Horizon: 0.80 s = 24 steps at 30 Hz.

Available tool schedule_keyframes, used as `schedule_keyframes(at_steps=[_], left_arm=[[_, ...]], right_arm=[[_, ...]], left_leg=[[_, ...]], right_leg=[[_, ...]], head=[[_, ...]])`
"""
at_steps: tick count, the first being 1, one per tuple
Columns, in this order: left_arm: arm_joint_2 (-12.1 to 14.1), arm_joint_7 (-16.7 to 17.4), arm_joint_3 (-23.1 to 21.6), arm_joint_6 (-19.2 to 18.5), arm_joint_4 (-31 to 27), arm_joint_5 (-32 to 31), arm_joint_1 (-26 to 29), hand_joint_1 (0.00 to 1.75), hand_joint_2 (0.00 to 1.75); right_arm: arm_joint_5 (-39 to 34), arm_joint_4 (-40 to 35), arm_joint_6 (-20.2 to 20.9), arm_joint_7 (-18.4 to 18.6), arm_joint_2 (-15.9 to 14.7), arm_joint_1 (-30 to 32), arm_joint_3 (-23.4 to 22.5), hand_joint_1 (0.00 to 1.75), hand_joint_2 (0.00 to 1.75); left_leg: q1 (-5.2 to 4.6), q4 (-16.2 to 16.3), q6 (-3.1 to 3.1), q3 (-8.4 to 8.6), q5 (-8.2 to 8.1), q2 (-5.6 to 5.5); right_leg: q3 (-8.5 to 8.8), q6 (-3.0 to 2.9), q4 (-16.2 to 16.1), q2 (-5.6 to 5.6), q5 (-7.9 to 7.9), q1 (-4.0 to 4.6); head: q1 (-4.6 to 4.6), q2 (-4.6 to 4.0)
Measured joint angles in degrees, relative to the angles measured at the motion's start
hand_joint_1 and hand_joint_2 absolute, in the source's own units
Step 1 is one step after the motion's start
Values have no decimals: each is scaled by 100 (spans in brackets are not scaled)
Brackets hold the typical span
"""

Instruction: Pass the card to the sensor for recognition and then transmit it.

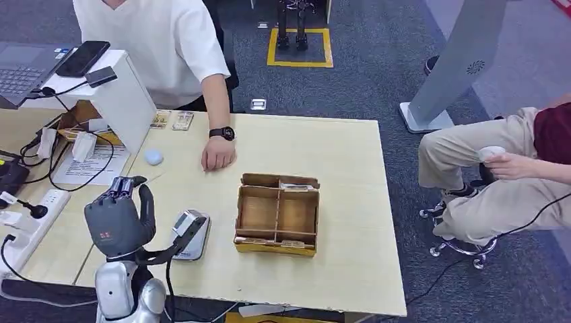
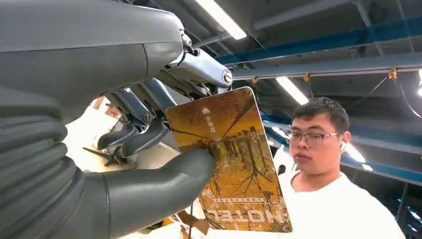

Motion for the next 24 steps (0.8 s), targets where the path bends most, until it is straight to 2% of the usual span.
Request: schedule_keyframes(at_steps=[5,19,24], left_arm=[[15,112,0,0,109,-4,47,175,175],[315,936,-26,0,993,-7,259,175,175],[367,992,-68,0,1259,-9,309,175,175]], right_arm=[[-2,0,0,0,2,1,-2,0,175],[-2,0,0,44,4,3,-11,0,175],[-4,0,0,44,7,6,-11,0,175]], left_leg=[[0,0,0,0,0,0],[0,0,0,1,0,1],[0,0,0,1,0,1]], right_leg=[[0,0,0,0,0,0],[-1,0,0,1,0,0],[-1,0,0,1,0,0]], head=[[0,2],[2,2],[2,2]])
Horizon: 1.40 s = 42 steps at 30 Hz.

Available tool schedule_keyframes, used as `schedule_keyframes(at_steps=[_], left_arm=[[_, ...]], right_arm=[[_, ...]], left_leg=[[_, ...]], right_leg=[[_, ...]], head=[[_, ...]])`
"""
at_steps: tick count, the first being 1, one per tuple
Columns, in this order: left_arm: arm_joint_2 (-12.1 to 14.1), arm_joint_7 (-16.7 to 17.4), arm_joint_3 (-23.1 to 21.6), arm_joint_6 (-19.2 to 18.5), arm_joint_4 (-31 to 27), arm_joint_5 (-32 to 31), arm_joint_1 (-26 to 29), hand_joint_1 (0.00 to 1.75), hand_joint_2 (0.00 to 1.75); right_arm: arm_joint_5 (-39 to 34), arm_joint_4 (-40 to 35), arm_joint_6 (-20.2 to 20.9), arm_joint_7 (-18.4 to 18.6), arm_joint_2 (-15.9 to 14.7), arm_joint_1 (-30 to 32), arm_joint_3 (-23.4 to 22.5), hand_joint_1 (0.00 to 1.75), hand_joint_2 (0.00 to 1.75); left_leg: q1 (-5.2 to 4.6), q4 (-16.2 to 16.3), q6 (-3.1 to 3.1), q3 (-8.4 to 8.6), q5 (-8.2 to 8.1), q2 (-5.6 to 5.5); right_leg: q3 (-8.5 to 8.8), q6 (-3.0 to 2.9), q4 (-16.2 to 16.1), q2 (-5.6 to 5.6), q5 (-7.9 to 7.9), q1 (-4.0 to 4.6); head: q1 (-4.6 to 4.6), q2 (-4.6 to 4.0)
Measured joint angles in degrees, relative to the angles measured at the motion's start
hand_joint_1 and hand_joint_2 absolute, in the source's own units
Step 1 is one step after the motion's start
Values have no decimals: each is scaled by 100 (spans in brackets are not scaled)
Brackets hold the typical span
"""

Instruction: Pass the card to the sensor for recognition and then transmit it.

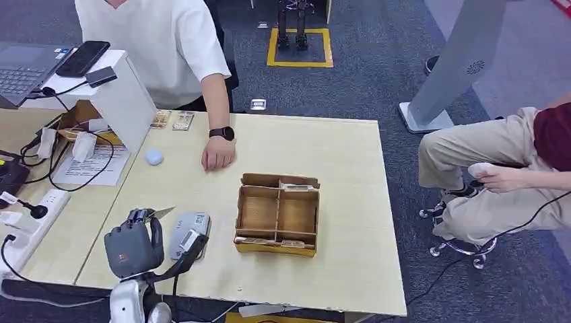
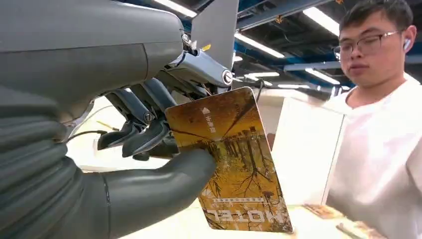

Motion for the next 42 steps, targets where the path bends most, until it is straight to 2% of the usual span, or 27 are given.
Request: schedule_keyframes(at_steps=[5,11,27,42], left_arm=[[39,28,-48,0,134,0,-1,175,175],[123,299,-153,2,440,0,-2,175,175],[313,656,-507,4,1130,-2,-52,175,175],[374,688,-667,17,1340,-2,-110,175,175]], right_arm=[[2,0,0,2,0,0,-2,0,175],[2,0,-2,0,2,0,-20,0,175],[2,0,0,-9,7,1,-125,0,175],[2,0,0,-20,9,1,-127,0,175]], left_leg=[[0,0,0,0,0,0],[0,0,0,1,0,0],[0,0,0,2,0,-1],[0,0,0,6,0,-2]], right_leg=[[0,0,0,0,0,0],[0,0,0,1,0,0],[1,0,0,-2,0,0],[8,0,0,-4,0,0]], head=[[0,0],[-2,-2],[-2,-2],[-2,0]])
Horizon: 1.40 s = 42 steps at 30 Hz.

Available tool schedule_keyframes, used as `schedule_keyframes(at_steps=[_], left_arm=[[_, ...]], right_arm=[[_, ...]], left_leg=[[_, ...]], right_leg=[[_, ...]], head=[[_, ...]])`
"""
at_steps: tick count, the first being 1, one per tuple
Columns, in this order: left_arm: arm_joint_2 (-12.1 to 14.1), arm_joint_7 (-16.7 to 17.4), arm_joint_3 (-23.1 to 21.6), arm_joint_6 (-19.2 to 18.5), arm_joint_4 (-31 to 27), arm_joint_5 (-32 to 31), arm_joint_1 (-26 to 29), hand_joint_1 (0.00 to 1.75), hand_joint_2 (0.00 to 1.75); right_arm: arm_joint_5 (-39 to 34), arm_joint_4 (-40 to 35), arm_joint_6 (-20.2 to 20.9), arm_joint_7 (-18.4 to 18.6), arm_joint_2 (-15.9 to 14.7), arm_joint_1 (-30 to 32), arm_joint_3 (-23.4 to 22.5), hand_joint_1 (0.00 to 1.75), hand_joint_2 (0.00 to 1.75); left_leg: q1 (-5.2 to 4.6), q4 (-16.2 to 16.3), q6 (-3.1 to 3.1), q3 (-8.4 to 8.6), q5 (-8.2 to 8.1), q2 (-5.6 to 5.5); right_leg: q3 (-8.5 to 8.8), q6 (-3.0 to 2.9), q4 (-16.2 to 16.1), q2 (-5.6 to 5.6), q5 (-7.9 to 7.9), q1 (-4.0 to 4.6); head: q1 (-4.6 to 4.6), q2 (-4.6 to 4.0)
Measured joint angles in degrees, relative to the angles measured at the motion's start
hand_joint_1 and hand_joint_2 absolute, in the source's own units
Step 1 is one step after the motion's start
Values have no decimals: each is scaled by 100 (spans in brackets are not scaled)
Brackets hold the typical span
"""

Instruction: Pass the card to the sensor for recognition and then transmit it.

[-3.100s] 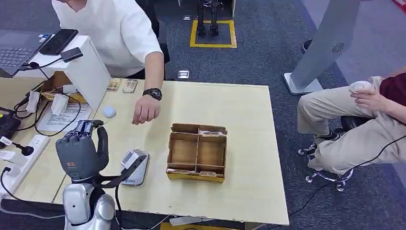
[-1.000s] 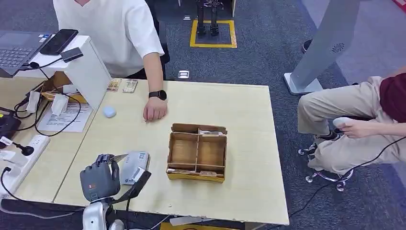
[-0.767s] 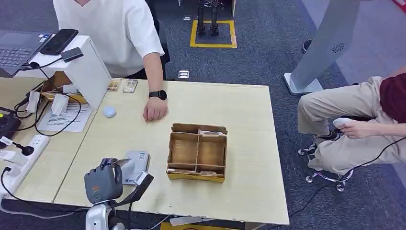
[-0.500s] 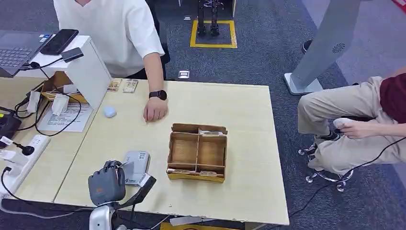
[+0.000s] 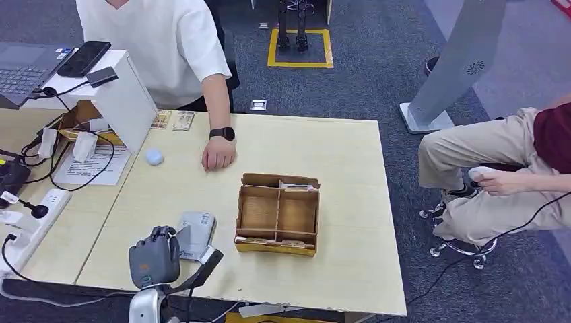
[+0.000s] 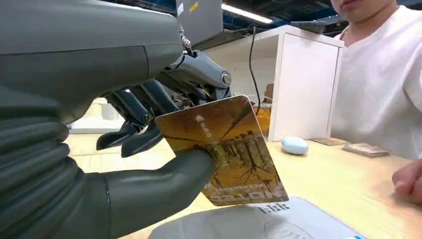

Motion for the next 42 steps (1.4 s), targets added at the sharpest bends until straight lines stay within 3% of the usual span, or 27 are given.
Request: schedule_keyframes(at_steps=[12,42], left_arm=[[33,39,-140,0,319,0,-30,175,175],[140,146,-310,0,503,-2,-110,175,175]], right_arm=[[26,0,0,0,2,-4,0,0,175],[35,-2,0,13,7,-6,0,0,175]], left_leg=[[0,0,0,0,0,0],[0,0,0,5,0,0]], right_leg=[[0,0,0,0,0,0],[5,0,0,0,0,0]], head=[[0,-2],[0,0]])
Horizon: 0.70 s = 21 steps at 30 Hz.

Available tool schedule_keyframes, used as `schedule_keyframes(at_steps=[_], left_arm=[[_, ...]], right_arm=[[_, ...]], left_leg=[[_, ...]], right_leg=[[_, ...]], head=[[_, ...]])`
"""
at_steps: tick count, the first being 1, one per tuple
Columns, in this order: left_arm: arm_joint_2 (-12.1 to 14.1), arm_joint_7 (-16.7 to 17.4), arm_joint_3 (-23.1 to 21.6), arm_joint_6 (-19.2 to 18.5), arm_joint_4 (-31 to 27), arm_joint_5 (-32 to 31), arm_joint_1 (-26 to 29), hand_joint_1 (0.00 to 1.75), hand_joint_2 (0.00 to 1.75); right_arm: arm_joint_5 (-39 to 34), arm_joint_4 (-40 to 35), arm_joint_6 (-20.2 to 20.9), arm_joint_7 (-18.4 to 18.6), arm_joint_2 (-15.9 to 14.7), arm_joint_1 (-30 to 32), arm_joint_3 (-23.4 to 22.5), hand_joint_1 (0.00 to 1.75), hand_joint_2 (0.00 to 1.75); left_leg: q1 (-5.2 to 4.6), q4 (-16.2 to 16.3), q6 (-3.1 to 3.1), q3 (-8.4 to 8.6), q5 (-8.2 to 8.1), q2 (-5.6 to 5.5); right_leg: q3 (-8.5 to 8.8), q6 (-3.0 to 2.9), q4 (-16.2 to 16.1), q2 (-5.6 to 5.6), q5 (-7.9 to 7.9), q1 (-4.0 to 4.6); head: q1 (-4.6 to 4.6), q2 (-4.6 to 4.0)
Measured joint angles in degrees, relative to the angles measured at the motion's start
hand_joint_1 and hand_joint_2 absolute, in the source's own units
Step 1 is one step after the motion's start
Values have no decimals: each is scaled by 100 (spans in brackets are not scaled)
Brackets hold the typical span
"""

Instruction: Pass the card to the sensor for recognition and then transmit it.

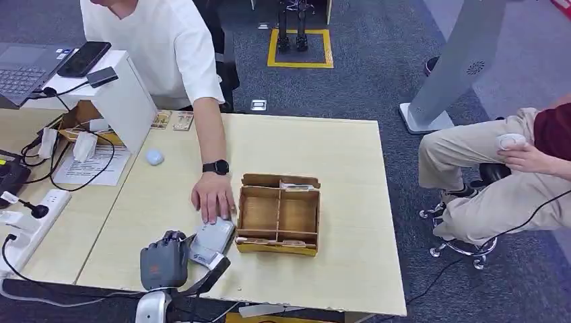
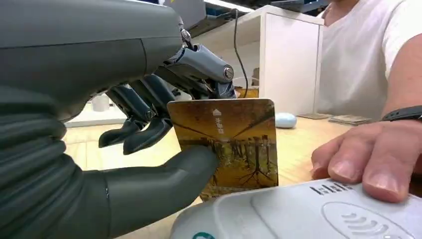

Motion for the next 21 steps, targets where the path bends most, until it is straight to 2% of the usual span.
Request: schedule_keyframes(at_steps=[3,5,8,14,21], left_arm=[[-7,44,-2,7,-80,15,11,175,175],[-2,-20,0,7,-410,13,110,175,175],[-4,-249,-2,7,-1389,11,292,175,175],[-22,-490,-2,4,-2811,9,349,175,175],[-70,-551,-2,0,-3340,9,391,175,175]], right_arm=[[-9,2,0,-13,2,1,0,0,175],[-22,2,0,-57,2,5,0,0,175],[-83,2,0,-131,2,19,0,0,175],[-155,2,0,-219,2,37,0,0,175],[-170,2,0,-225,7,60,-4,0,175]], left_leg=[[0,0,0,1,0,0],[1,0,0,0,0,1],[1,0,-1,-2,1,0],[0,0,0,-2,0,0],[0,0,0,-2,0,0]], right_leg=[[1,0,0,0,0,0],[-1,0,0,1,0,1],[-3,0,0,0,0,1],[-3,0,0,1,0,0],[-3,0,0,1,0,0]], head=[[0,-2],[0,0],[2,0],[0,-2],[0,-2]])
